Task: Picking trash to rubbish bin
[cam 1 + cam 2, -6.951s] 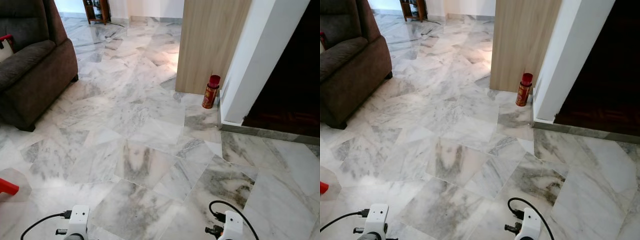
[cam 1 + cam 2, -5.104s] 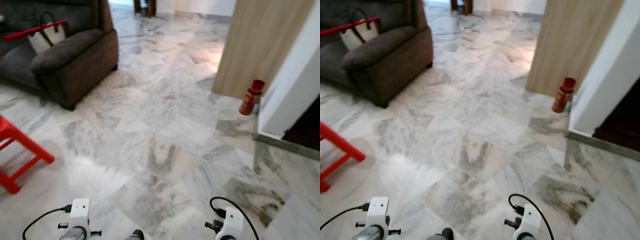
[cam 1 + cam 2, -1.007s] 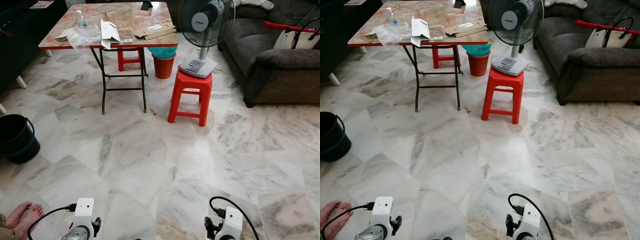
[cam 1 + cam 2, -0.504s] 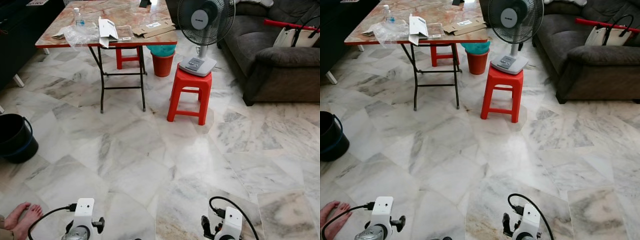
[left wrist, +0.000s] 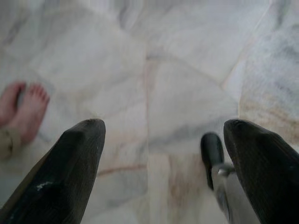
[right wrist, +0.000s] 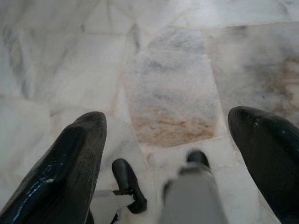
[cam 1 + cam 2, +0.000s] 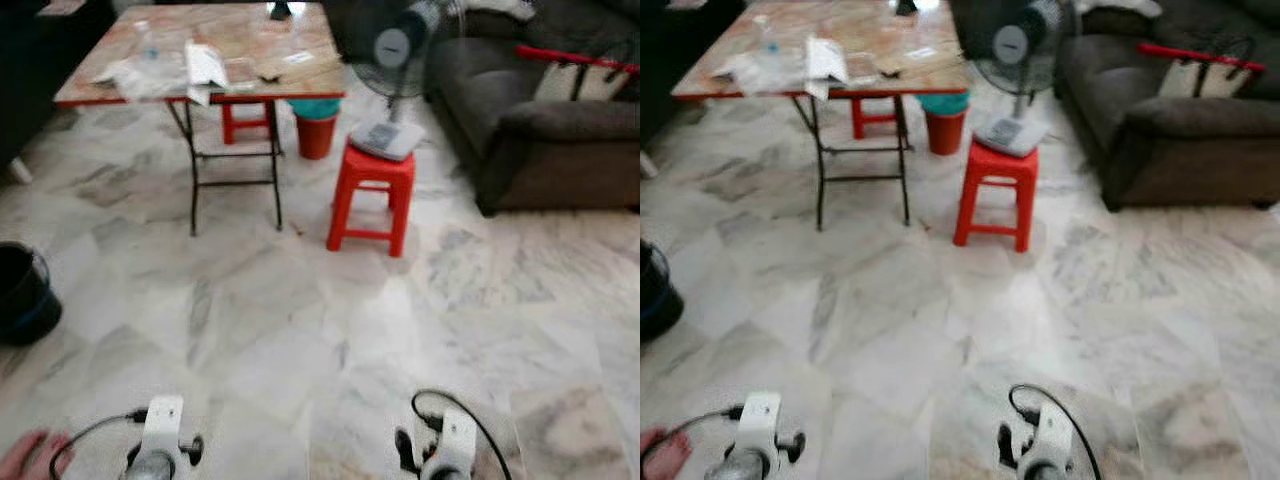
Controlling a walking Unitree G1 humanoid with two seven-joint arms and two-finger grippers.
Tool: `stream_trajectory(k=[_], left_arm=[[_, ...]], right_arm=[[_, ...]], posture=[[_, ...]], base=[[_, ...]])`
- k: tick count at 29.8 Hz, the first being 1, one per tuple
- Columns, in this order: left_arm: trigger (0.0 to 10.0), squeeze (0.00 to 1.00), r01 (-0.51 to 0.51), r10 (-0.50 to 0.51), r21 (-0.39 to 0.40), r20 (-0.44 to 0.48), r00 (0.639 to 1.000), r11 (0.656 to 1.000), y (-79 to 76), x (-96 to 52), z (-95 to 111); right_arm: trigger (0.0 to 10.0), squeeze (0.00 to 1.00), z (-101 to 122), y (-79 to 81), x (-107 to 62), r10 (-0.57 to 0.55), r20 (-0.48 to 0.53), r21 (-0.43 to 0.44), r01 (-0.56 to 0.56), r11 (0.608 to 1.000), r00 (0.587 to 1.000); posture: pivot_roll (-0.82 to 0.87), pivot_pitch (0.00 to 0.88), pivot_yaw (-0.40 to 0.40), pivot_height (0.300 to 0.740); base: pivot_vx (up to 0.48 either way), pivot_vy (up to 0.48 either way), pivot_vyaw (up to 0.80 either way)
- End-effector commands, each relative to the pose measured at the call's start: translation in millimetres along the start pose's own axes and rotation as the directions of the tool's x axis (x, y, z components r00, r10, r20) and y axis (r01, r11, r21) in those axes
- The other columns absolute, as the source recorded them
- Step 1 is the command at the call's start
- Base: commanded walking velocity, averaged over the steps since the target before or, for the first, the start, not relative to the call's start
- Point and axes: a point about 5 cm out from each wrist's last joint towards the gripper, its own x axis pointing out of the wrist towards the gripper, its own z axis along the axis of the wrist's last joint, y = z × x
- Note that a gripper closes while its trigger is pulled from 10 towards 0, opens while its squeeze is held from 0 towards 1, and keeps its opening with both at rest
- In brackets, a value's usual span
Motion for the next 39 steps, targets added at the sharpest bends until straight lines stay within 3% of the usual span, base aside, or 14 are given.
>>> stream_trajectory(k=[1,39], left_arm=[[10.0,1.0,0.013,-0.013,-0.012,-0.014,1.0,1.0,-4.4,-0.6,-4.5],[10.0,1.0,0.004,-0.004,-0.017,-0.007,1.0,1.0,-0.5,-0.7,-3.2]], right_arm=[[10.0,1.0,1.1,-6.1,-0.6,-0.019,0.0,0.003,0.019,1.0,1.0],[10.0,1.0,0.0,-1.2,-0.1,-0.006,-0.002,0.013,0.006,1.0,1.0]], posture=[[0.04,0.103,0.002,0.74],[0.06,0.108,0.007,0.74]], base=[[0.48,0.0,0.0],[0.48,0.0,0.0]])
